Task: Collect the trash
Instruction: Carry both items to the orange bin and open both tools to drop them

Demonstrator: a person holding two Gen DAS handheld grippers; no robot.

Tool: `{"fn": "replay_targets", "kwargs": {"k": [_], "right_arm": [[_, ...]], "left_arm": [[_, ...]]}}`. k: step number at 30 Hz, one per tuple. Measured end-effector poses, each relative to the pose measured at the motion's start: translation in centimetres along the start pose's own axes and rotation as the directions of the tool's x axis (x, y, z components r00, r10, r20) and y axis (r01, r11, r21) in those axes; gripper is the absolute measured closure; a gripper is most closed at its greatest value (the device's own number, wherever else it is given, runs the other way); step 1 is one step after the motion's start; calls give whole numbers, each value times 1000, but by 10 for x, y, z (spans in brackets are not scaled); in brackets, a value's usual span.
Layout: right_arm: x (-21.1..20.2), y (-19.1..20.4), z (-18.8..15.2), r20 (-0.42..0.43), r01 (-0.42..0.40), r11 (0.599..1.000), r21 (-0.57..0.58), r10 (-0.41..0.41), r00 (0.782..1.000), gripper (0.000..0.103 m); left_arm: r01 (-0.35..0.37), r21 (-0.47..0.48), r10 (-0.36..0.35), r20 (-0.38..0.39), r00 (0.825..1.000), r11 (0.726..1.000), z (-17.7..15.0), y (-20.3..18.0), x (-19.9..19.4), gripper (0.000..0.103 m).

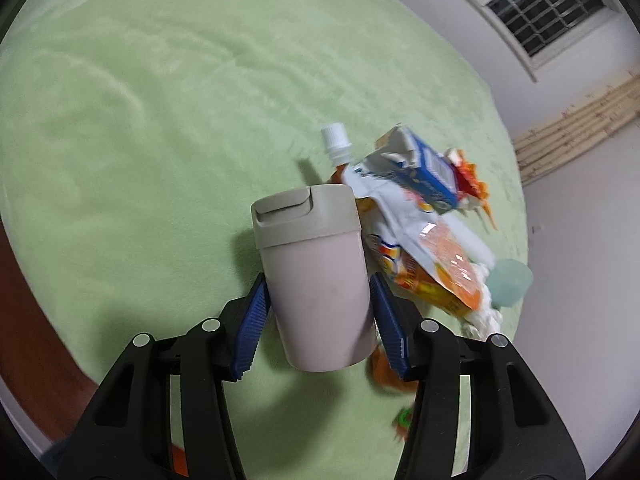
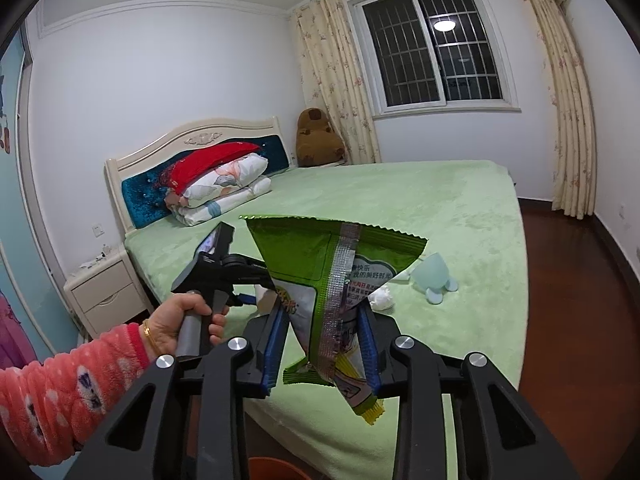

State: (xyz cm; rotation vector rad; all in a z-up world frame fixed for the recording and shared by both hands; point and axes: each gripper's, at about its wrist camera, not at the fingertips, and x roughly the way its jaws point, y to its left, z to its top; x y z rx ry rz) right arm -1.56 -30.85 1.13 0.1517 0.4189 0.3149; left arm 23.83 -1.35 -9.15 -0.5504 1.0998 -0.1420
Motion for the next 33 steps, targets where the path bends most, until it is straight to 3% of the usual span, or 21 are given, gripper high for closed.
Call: {"fn": "replay_targets", "kwargs": {"k": [6,11,17,21,24,27,33], "right_arm": [[-3,7,-2,-1,-22,1000,-4,22,1000,72],[-7,19,-7,-27,-45,999,-28,44,999,72],[-3,32,-29,-122,-83,996,-30,79,989,72],[12,42,-62,-242,-118,993,-4,114,964,72],[31,46,-93,-354,-143,988,51,152,923,72],[52,50,-133,-471,-143,985,102,174,865,72],[97,49,-212,-651,-106,970,217,225,725,72]], "left_arm": [[67,147,-75,49,996,987,-27,-13,-53,53],[91,305,-115,61,992,948,-76,-16,-102,53],[97,410,-116,22,993,907,-144,12,-132,53],[80,429,-69,-40,997,900,-187,40,-122,53],[59,423,-12,-113,993,904,-217,64,-98,53],[56,387,29,-212,977,920,-243,90,-63,53],[27,302,96,-384,918,953,-288,124,12,53]]}}
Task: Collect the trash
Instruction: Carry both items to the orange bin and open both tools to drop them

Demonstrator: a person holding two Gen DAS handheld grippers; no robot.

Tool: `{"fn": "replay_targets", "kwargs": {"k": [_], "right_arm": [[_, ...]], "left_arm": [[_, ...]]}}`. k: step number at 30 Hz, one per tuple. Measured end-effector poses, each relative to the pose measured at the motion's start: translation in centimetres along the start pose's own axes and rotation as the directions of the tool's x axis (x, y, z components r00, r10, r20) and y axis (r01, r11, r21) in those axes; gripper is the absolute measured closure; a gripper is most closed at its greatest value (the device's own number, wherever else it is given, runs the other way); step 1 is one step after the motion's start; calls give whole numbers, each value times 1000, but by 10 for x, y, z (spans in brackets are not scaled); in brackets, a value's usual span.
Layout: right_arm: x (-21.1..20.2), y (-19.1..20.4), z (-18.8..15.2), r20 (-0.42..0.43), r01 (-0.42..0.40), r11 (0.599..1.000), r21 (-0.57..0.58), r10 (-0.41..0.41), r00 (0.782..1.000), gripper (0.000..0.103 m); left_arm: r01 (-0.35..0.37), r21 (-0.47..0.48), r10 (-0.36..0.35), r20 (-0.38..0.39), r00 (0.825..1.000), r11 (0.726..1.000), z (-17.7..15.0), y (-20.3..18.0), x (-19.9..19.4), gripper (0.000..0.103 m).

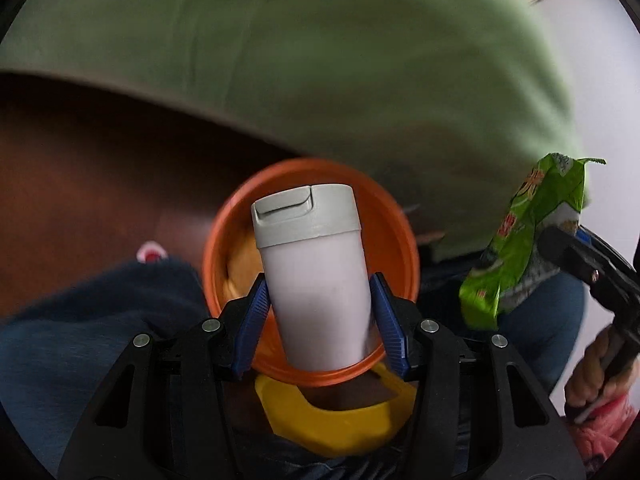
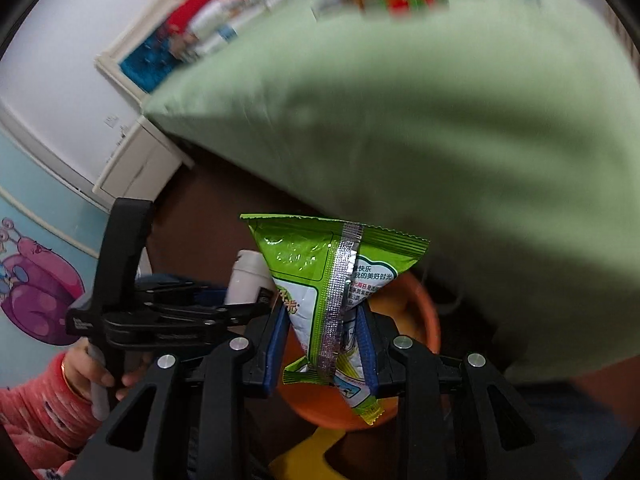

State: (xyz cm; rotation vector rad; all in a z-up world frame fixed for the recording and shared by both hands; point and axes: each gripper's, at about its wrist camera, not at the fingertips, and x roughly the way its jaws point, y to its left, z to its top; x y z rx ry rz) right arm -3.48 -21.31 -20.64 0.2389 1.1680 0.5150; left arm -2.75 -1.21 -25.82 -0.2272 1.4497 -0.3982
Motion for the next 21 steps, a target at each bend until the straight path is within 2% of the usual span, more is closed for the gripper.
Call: {"fn": "replay_targets", "kwargs": {"k": [3,6,7,8,9,11,13,21], "right_arm": [[29,-10,-8,-77,10,999,36,-8,997,72],[47,-17,-13,-128,27,997,71,-17,992,68],[52,-20,-14,-141,29,996,87,-17,990,62],[56,-24,-14,-147,28,994,109,-12,989,48],[56,-25,-14,-147,24,992,124,-6,989,40],[50,-28,-9,-119,34,989,147,-16,993,32],[47,-32,-5,-100,46,987,155,-31,995,23],[20,-40,6,-31,51,981,186,-46,998,22]], "left_arm": [[-12,-24,10,-72,997,1000,-5,3,31,53],[-38,-10,37,-97,995,999,-6,2,43,52],[-44,-10,42,-111,993,999,-5,2,46,52],[-52,-14,50,-119,992,999,-5,4,47,50],[-57,-19,54,-120,991,998,-4,5,47,46],[-66,-25,63,-108,992,997,-12,4,47,22],[-92,-27,89,-80,993,995,-11,5,42,21],[-101,-22,100,-38,994,995,-10,7,26,20]]}}
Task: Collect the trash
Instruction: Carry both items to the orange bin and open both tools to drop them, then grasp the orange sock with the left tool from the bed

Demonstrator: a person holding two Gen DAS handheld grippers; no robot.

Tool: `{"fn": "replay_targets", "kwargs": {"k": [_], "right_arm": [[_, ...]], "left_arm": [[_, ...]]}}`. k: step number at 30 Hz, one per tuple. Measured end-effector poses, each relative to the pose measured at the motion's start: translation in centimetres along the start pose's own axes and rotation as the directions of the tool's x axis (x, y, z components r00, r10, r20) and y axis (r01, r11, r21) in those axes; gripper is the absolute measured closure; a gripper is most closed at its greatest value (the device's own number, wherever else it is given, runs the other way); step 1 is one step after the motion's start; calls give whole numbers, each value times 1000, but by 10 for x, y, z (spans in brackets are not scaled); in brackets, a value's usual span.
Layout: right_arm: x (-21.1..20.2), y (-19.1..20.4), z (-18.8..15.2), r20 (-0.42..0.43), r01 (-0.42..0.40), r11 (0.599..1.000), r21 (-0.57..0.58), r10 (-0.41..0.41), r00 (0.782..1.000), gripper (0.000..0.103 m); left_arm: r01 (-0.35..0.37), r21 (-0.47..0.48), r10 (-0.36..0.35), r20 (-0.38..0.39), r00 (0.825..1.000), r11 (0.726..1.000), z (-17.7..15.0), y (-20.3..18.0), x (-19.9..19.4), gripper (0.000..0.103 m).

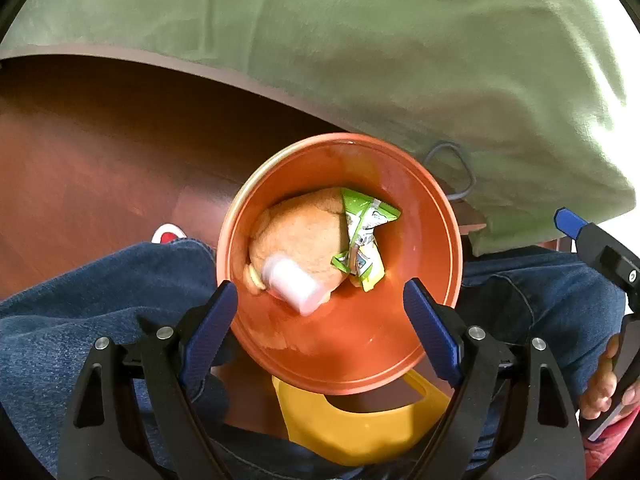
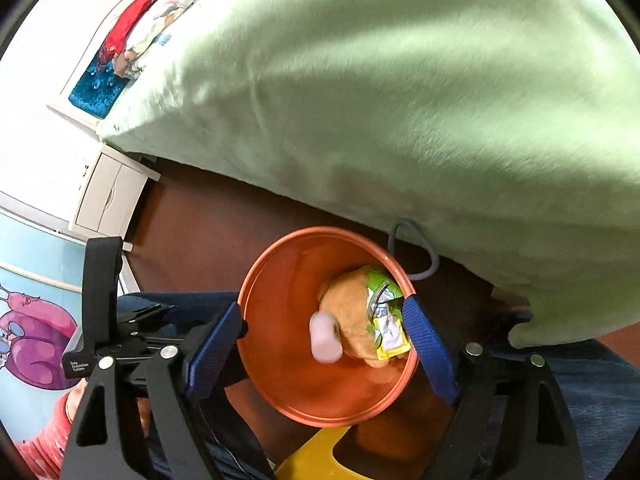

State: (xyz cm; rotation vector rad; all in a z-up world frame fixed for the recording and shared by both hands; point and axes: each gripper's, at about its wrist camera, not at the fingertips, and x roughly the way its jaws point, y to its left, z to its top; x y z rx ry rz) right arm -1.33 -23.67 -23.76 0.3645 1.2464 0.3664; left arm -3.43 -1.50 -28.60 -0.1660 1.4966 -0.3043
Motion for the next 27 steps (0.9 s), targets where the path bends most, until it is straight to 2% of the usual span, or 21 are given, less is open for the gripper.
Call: {"fn": "replay_targets", "kwargs": {"k": [10,16,20,24,27], "right_arm": [[-18,0,4,51,7,1000,-7,-6,999,22],[-53,9,13,155,14,999,-42,-8,988,21],[-90,15,19,265,36,996,-77,-14,964,19],[-113,17,19,327,38,995,-95,-5,945,18],[-119,16,17,338,20,996,-92,12,941,18]], "left_arm": [[-10,26,10,30,1000,1000,0,-10,-14,20],[-9,70,-1,139,990,997,15,-22,-50,20],[22,108,-50,255,966,994,40,-36,-87,20],[65,146,-114,357,927,987,79,-59,-123,20],[88,172,-154,419,895,981,120,-82,-144,20]]}}
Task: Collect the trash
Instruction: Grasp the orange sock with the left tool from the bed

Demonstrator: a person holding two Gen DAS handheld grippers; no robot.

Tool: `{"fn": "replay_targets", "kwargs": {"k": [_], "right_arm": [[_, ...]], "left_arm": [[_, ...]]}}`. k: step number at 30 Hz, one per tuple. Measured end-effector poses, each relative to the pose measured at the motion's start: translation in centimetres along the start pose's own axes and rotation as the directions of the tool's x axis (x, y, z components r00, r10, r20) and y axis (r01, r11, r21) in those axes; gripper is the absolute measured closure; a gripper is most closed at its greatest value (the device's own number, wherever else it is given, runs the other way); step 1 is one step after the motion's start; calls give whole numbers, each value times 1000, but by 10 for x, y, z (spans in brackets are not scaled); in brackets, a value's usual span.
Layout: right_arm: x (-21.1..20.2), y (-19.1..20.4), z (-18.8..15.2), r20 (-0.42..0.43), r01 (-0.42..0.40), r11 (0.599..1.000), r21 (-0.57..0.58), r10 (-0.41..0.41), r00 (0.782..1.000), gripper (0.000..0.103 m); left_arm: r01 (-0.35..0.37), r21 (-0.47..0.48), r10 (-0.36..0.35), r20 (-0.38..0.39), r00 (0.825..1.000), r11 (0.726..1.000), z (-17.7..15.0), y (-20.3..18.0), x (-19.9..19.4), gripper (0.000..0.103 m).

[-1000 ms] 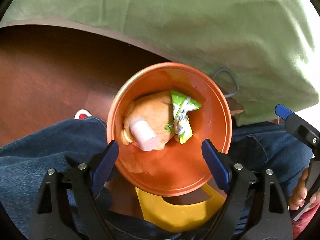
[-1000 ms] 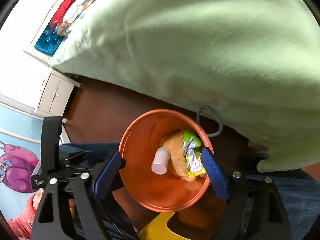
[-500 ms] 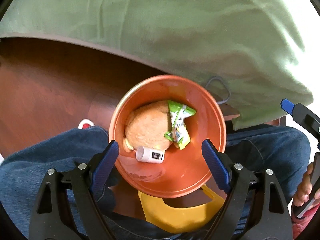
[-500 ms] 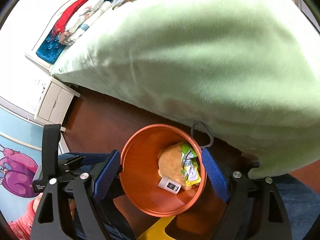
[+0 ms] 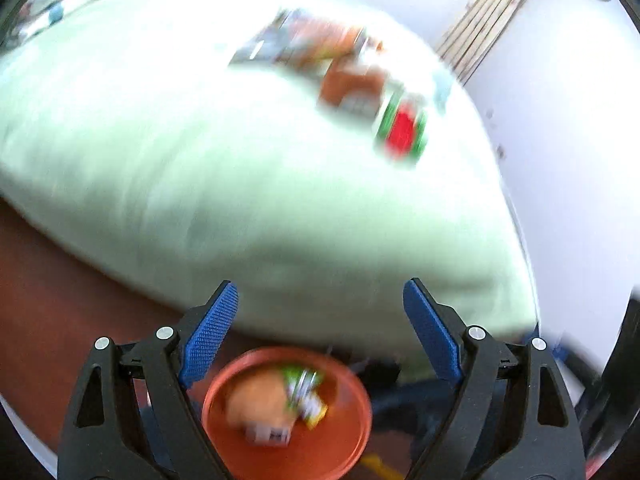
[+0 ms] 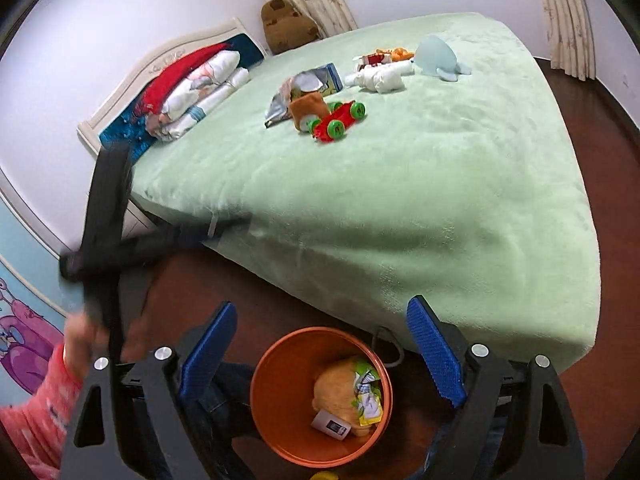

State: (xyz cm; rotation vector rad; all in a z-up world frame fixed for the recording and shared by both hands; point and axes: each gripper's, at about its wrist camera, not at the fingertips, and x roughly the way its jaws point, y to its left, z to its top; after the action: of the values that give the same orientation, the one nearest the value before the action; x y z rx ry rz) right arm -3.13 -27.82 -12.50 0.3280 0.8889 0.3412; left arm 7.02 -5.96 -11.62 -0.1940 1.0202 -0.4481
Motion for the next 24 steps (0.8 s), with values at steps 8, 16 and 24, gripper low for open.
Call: {"fn": "replay_targets", "kwargs": {"k": [8,16,24], "right_arm": [[-9,-4,-3,25,0,1000,-1,0,1000,18],[-11,-7,-4,34,-3,1000,-10,3,999,18],[-14,-6,2,49,-9,1000,-10,10,999,18]], "left_arm": [[2,-42,0,47,999,999,114,-23,52,20],[-94,-76,95,20,995,993,140,-25,94,55],[-127,-39,128,41,991,991,131,-27,78,72]]}}
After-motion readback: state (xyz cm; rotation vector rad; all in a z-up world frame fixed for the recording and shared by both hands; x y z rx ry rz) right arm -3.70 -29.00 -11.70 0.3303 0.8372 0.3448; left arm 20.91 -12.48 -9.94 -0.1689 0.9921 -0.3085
